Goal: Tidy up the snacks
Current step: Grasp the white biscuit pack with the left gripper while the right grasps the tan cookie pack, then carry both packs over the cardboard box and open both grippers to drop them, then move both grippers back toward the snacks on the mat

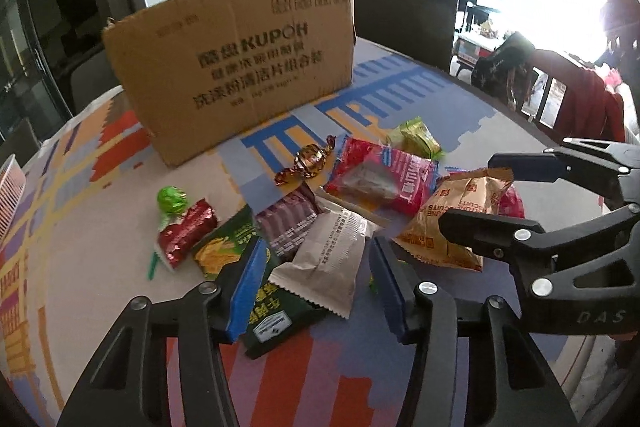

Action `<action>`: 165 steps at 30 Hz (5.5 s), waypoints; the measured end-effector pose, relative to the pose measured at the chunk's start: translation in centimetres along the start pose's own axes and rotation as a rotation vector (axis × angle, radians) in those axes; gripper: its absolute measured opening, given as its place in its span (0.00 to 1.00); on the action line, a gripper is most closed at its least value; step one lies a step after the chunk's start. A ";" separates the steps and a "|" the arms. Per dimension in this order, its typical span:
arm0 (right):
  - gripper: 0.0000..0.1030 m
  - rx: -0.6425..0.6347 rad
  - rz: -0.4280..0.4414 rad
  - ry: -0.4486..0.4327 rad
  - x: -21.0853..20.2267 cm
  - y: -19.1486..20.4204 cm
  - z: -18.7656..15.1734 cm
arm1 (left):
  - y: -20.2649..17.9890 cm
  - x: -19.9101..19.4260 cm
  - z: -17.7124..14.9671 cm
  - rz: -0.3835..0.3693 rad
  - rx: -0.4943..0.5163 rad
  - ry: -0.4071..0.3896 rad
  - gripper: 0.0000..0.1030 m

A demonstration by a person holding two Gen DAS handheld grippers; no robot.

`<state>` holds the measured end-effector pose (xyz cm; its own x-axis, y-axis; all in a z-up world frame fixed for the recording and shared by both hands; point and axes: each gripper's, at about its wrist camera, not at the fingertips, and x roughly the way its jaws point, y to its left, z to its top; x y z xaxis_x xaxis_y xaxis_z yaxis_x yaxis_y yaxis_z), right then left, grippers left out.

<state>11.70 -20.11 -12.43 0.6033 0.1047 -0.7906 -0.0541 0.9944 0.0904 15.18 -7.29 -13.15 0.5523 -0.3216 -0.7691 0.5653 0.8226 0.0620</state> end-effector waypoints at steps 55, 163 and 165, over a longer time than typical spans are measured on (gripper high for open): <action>0.49 -0.075 0.066 -0.348 -7.2 -0.1 10.4 | 4.7 -8.5 10.5 0.125 -0.258 -0.238 0.31; 0.58 0.105 0.014 0.089 -1.6 -3.4 -0.9 | -1.9 -0.7 -1.7 -0.036 -0.125 0.089 0.59; 0.58 0.112 0.014 0.100 -1.1 -3.5 -0.9 | -1.9 -0.1 -1.5 -0.040 -0.132 0.099 0.57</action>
<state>10.47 -23.67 -12.40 0.5209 0.1250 -0.8444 0.0304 0.9859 0.1647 13.11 -8.15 -14.17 0.4643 -0.3134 -0.8284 0.4970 0.8664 -0.0492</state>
